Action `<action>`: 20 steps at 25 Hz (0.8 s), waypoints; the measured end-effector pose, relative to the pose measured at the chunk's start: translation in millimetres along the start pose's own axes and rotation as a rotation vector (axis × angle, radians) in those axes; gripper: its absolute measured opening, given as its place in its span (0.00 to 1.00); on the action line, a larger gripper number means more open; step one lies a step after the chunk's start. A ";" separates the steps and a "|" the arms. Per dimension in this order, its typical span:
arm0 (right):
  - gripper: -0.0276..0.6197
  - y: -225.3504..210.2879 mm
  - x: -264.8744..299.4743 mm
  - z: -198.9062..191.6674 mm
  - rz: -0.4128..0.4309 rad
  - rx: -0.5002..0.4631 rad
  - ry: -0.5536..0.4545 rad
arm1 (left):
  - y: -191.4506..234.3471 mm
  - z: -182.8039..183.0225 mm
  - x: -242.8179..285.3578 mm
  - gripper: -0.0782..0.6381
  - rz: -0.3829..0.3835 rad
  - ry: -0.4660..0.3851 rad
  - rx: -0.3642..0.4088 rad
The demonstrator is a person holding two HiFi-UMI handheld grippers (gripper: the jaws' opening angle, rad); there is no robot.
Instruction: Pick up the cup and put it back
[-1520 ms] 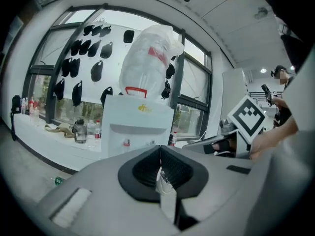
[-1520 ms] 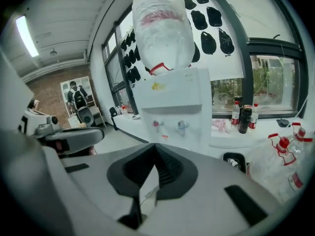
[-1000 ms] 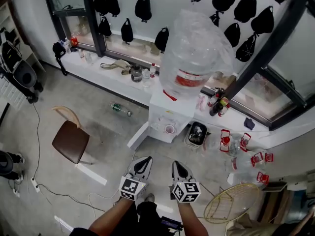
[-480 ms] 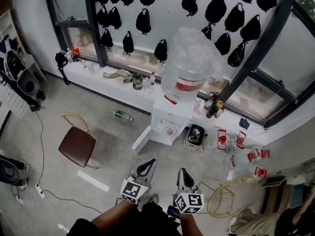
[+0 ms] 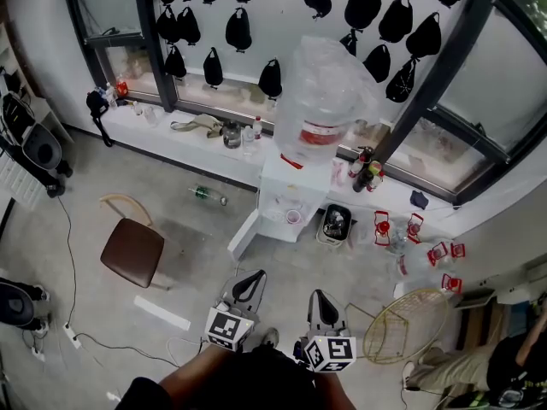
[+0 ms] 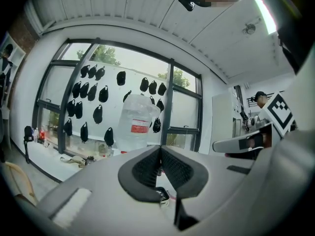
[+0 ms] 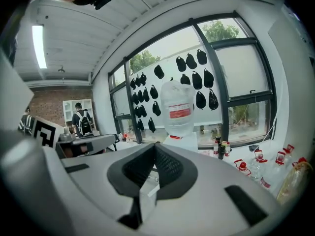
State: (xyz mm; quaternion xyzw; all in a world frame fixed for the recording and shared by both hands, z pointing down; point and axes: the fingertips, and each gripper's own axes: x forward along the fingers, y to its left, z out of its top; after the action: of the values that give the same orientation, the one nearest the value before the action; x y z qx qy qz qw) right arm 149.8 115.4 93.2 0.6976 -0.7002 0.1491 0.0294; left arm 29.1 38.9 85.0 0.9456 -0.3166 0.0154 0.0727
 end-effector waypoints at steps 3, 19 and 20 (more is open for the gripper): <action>0.04 3.4 -0.5 0.4 -0.003 -0.004 0.004 | 0.3 1.2 -3.6 0.12 -0.008 0.003 0.008; 0.04 20.4 3.2 -6.0 -0.003 0.013 0.028 | 5.8 8.0 -14.4 0.12 -0.046 -0.014 0.022; 0.04 21.4 3.8 -7.0 -0.003 0.014 0.031 | 7.1 7.9 -14.8 0.12 -0.047 -0.013 0.024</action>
State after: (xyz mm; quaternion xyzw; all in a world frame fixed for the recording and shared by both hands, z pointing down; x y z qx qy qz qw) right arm 127.5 113.1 97.2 0.6963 -0.6976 0.1649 0.0355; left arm 12.9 41.0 77.0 0.9537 -0.2947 0.0114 0.0594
